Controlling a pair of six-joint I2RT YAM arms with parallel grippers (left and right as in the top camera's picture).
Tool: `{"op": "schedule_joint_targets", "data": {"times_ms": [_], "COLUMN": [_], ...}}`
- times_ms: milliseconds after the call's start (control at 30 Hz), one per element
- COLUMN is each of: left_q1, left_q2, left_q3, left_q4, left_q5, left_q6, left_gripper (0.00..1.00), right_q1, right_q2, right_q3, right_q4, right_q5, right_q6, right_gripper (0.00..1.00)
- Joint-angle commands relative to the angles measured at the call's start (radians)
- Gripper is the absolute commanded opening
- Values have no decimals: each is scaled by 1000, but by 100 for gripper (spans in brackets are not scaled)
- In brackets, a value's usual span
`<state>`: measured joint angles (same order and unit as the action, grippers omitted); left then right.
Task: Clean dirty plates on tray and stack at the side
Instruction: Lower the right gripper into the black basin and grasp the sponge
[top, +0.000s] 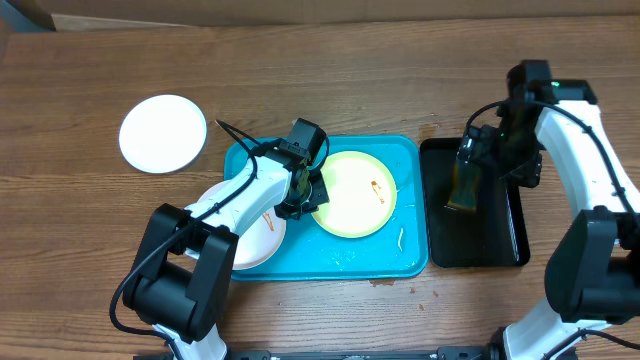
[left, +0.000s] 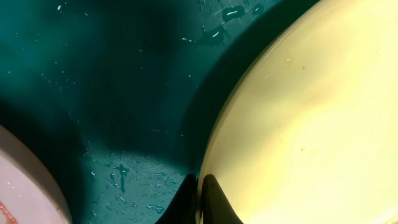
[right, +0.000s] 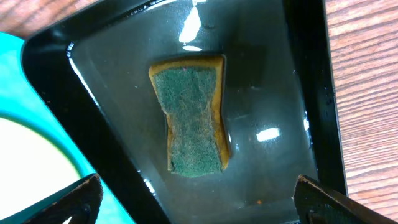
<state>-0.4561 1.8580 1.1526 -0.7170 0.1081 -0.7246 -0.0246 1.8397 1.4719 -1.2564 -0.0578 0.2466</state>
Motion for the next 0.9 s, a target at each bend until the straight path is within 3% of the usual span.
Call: {"op": "schedule_joint_targets", "data": {"times_ms": [0, 233, 467, 533, 567, 633, 667, 700, 733, 767, 800, 867], "left_q1": [3, 3, 3, 3, 3, 3, 3, 3, 3, 3, 3, 3], "left_q2": [-11, -11, -11, -11, -11, -11, -11, -11, -11, -11, -11, -11], "left_q3": [15, 15, 15, 15, 15, 15, 15, 15, 15, 15, 15, 15], "left_q4": [0, 0, 0, 0, 0, -1, -1, -1, -1, -1, -1, -1], "left_q5": [-10, -10, -10, -10, -10, -10, -10, -10, -10, -10, -10, -10], "left_q6": [30, 30, 29, 29, 29, 29, 29, 29, 29, 29, 29, 29], "left_gripper": [4, 4, 4, 4, 4, 4, 4, 4, 4, 4, 4, 4], "right_q1": [36, 55, 58, 58, 58, 58, 58, 58, 58, 58, 58, 57], "right_q2": [-9, -9, -9, -9, -9, -9, -9, -9, -9, -9, -9, -9], "right_q3": [-47, -175, -300, -325, -340, -363, -369, -372, -371, -370, -367, -349], "right_q4": [20, 141, 288, 323, 342, 367, 370, 369, 367, 365, 362, 359], "right_q5": [61, 64, 21, 18, 18, 19, 19, 19, 19, 18, 13, 11], "right_q6": [15, 15, 15, 15, 15, 14, 14, 13, 6, -2, -13, -15], "right_gripper": [96, 71, 68, 62, 53, 15, 5, 4, 4, 13, 27, 70]}}
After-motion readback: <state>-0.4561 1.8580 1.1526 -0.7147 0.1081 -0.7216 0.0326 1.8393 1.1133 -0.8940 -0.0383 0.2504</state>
